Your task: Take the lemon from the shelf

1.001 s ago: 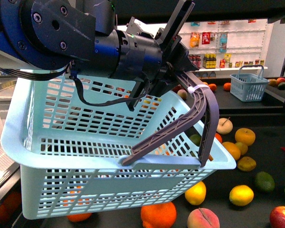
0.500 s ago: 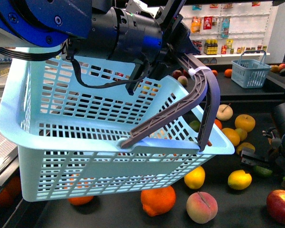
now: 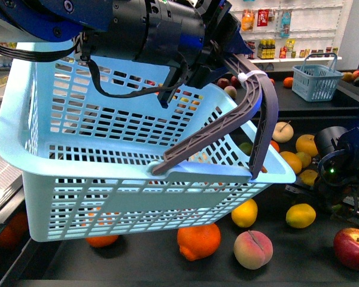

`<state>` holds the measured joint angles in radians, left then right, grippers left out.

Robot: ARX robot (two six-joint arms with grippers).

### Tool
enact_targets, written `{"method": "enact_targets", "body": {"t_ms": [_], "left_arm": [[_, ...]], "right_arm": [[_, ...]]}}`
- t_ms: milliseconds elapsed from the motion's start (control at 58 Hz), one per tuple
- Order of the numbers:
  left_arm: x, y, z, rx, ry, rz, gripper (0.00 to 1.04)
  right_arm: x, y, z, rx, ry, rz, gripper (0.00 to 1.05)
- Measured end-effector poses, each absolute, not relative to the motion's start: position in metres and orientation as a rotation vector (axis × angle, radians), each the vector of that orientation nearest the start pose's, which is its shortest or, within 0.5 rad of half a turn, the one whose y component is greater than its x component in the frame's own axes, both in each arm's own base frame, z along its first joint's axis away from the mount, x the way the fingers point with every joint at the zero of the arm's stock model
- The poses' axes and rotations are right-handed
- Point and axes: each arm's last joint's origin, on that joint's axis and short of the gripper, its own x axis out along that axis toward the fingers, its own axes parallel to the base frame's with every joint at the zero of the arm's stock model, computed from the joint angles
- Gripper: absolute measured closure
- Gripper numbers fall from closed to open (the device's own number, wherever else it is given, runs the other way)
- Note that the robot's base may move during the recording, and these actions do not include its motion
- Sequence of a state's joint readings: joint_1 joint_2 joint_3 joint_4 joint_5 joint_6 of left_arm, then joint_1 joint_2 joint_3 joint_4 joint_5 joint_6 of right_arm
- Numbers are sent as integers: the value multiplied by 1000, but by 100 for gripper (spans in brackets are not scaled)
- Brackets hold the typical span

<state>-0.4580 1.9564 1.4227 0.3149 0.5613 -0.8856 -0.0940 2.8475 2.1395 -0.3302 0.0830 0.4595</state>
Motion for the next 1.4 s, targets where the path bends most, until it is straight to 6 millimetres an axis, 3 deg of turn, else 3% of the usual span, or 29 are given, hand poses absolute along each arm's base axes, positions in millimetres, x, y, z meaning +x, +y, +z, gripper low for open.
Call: {"method": "enact_targets", "body": {"t_ms": [328, 552, 794, 863, 1052, 1259, 1397], "left_arm": [[398, -213, 255, -814, 661, -845, 95], [398, -213, 255, -814, 661, -845, 95], [398, -213, 255, -814, 661, -845, 95], [398, -213, 255, -814, 662, -845, 95], [398, -213, 255, -814, 661, -845, 95], [398, -213, 255, -814, 661, -845, 95], [398, -213, 255, -814, 661, -845, 95]], "right_arm": [[555, -49, -46, 441, 1016, -409, 7], [558, -44, -49, 422, 1011, -411, 8], [559, -45, -53, 428, 983, -398, 41], [556, -47, -50, 428, 967, -396, 45], [540, -65, -21, 401, 891, -405, 47], [517, -88, 53, 409, 734, -390, 47], [497, -89, 106, 433, 647, -325, 47]]}}
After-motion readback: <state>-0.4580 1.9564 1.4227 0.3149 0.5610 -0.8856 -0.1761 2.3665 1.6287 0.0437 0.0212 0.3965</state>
